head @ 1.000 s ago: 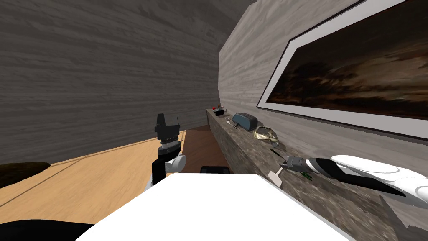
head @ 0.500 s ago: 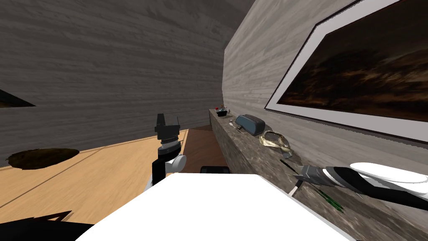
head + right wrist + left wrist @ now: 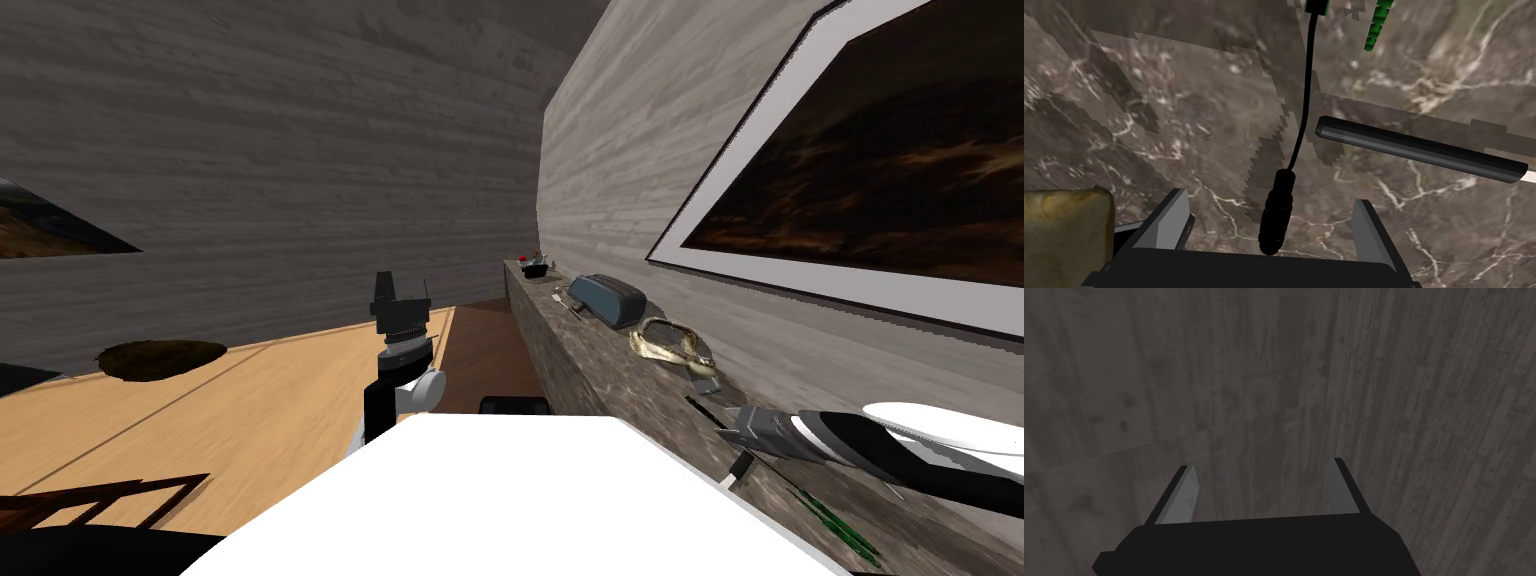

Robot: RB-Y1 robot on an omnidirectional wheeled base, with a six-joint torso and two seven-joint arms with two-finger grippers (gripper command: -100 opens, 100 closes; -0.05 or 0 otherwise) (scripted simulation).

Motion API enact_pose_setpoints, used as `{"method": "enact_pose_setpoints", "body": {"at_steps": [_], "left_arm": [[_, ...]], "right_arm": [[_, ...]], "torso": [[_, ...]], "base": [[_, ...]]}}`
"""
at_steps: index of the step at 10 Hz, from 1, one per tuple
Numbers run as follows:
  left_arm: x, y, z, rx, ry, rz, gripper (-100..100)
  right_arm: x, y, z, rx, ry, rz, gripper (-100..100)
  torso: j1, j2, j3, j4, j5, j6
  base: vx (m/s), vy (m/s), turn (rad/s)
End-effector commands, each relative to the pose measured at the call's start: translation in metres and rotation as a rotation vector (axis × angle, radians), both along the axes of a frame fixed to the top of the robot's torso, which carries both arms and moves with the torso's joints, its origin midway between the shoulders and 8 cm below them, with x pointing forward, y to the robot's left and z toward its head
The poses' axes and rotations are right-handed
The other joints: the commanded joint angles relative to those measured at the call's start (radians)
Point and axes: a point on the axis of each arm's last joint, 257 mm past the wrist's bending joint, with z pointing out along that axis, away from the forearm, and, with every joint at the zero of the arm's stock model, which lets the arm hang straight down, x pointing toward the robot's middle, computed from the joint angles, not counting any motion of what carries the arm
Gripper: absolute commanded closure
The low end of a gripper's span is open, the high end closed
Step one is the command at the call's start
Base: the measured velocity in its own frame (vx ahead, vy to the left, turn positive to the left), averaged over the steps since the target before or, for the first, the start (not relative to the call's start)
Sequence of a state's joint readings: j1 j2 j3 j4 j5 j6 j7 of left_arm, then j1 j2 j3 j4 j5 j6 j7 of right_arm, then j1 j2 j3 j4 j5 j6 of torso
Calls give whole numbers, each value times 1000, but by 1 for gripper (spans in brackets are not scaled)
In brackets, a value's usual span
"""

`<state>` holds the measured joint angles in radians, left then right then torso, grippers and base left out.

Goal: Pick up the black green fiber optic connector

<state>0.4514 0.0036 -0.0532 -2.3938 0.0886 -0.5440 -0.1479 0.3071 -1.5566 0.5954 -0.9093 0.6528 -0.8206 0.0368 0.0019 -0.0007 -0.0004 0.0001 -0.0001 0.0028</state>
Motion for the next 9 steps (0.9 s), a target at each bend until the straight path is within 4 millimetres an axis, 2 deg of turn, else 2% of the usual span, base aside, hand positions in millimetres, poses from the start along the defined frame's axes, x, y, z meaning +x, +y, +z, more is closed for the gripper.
{"method": "enact_pose_setpoints", "body": {"at_steps": [1,4,5,6,7,8,9], "left_arm": [[0,0,0,0,0,0,0],[0,0,0,0,0,0,0],[0,0,0,0,0,0,0],[0,0,0,0,0,0,0],[0,0,0,0,0,0,0],[0,0,0,0,0,0,0],[0,0,0,0,0,0,0]], "right_arm": [[-13,-4,-5,10,-4,-16,-100],[-30,-17,-5,-3,-5,-52,-100],[-42,-16,-11,13,-10,-65,-100],[-47,-24,-8,-4,-6,-80,-100],[-60,-23,-13,10,-10,-97,-100],[-64,-30,-10,-4,-7,-110,-100],[-81,-31,-14,4,-9,-135,-100]], "torso": [[0,0,0,0,0,0],[0,1,0,0,0,-1],[0,1,1,0,0,0],[0,1,1,0,0,0],[0,1,1,0,0,0],[0,1,0,0,0,0],[0,1,0,0,0,0]], "base": [[-16,18,206],[-19,12,146],[-19,16,122],[-15,12,120],[-17,14,220],[-15,9,127],[-18,17,211]]}}
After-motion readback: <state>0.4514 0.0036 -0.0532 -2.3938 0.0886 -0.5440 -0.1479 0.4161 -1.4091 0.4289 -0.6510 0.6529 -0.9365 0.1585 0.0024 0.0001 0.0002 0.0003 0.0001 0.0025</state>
